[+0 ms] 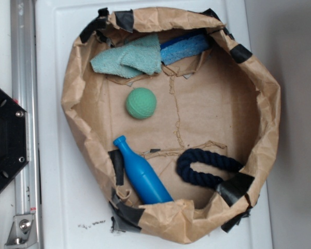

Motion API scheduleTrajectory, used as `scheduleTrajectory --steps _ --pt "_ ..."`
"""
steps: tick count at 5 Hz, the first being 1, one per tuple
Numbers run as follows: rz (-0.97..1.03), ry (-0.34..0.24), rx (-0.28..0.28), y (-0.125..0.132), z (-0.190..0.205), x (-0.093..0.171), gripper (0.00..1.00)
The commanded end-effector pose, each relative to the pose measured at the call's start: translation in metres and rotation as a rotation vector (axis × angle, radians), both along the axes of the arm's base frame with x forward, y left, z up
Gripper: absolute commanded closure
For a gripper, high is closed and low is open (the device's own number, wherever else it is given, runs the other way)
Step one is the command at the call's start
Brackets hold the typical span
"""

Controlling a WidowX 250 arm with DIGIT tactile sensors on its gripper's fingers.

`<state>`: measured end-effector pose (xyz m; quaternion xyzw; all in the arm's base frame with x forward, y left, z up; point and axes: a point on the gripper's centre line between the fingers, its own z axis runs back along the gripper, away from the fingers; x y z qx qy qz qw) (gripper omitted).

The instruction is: Grab the blue cloth.

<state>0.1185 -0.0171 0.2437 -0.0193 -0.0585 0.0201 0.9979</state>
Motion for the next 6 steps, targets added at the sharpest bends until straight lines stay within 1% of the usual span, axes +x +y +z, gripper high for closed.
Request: scheduleTrajectory --steps 1,2,3,4,5,6 --pt "0.000 0.000 0.000 0.000 0.000 0.000 0.00" --pt "0.158 0.050 0.046 0.010 -0.050 0.050 0.00" --pt "0.277 0.055 0.125 0.015 -0.087 0.098 0.00" --pt "0.333 0.068 0.183 0.032 -0.112 0.130 0.00" --pt "0.342 0.091 0.212 0.057 -0.147 0.150 0.00" --pt "0.359 0.078 0.252 0.065 -0.184 0.149 0.00"
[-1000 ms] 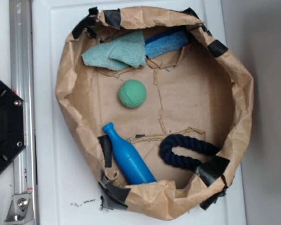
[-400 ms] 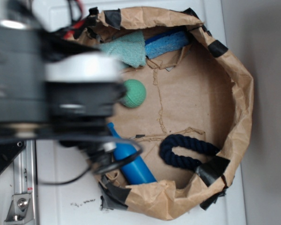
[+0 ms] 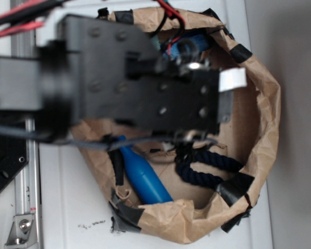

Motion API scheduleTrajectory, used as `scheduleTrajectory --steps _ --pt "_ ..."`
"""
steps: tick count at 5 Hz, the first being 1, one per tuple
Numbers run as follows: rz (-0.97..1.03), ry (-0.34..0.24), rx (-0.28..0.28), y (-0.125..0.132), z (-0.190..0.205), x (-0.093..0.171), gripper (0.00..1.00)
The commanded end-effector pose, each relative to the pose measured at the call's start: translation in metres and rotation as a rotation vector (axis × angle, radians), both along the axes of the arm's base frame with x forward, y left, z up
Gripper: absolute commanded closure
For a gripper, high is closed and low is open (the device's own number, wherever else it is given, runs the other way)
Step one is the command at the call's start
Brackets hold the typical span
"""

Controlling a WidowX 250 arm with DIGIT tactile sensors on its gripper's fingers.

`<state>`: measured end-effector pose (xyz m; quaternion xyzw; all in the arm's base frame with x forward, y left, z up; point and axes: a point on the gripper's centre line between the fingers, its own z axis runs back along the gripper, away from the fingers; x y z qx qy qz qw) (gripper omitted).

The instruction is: Grab the blue cloth.

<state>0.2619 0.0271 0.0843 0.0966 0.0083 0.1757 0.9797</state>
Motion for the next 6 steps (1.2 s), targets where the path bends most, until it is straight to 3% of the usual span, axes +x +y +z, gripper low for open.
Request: scheduleTrajectory --steps 1,3,5,6 --pt "-0.008 0.010 0.093 0.038 -0.046 -0.004 0.00" --pt "-0.039 0.044 0.090 0.067 -0.050 -0.033 0.00" --pt "-0.021 0.020 0.063 0.085 -0.040 -0.059 0.00" --pt "-0.041 -0.057 -0.031 0.075 -0.009 -0.058 0.00"
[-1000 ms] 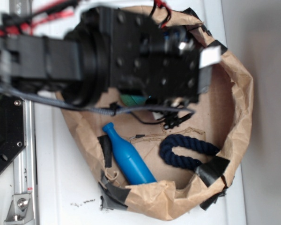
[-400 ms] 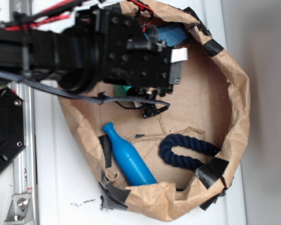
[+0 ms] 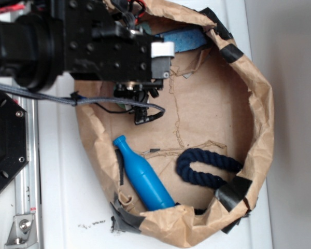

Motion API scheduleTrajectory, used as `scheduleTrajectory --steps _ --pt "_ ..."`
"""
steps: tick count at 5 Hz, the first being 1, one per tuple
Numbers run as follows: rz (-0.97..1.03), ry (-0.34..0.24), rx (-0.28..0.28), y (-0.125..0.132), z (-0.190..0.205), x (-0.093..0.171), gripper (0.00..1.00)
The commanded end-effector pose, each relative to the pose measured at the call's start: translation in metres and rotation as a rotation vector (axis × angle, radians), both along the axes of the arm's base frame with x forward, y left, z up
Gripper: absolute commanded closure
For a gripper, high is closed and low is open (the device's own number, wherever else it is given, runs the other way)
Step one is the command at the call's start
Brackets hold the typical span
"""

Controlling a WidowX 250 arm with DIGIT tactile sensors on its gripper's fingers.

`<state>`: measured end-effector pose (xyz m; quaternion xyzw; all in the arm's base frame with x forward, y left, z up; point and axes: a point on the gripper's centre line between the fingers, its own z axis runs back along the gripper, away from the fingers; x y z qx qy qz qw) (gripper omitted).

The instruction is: Grab the blue cloth.

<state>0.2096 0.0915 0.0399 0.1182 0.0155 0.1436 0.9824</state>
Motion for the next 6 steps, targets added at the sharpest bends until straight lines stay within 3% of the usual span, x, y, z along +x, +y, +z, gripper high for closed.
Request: scheduleTrajectory --steps 1,2,3,4,5,6 --pt "0.003 -0.164 -0.141 -0.003 0.076 -0.001 0.00" --pt "0.036 -0.155 -0.114 0.002 0.073 -0.003 0.00" --pt "0.112 -0.094 -0.050 0.014 0.048 0.005 0.00" --pt "0.160 -0.062 -0.035 0.023 0.034 0.018 0.00" --pt "0.218 -0.034 0.020 0.032 0.022 0.022 0.00" --pt "0.216 -0.034 0.067 0.040 0.016 0.018 0.00"
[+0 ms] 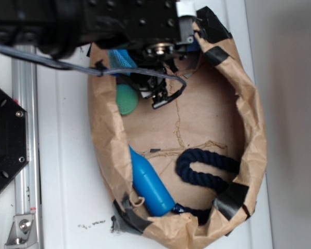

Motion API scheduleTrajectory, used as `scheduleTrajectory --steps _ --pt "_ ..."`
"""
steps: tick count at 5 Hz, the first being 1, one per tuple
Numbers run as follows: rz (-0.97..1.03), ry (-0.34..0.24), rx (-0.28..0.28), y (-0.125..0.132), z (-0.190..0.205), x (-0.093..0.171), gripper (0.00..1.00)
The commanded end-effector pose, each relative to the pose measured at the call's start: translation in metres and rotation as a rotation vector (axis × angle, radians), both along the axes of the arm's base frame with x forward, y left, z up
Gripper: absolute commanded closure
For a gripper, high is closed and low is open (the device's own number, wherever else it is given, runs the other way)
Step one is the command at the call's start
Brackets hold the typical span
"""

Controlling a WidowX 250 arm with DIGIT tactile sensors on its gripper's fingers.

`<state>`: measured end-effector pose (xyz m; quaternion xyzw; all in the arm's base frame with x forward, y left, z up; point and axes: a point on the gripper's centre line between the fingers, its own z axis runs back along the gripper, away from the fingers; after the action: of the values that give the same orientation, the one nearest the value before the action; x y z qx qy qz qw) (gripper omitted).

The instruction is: Grab the blue cloth.

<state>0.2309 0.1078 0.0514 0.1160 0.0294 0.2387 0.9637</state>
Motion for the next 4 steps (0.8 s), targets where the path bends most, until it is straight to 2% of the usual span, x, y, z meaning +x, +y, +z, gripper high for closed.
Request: scheduleTrajectory --steps 1,3,4 --pt "0.024 -0.027 0.105 0.027 0.002 -0.008 0.00" --pt "0.058 0.001 0.119 0.048 -0.004 -0.015 0.00" --pt "0.023 0.008 0.116 0.043 -0.009 -0.027 0.00"
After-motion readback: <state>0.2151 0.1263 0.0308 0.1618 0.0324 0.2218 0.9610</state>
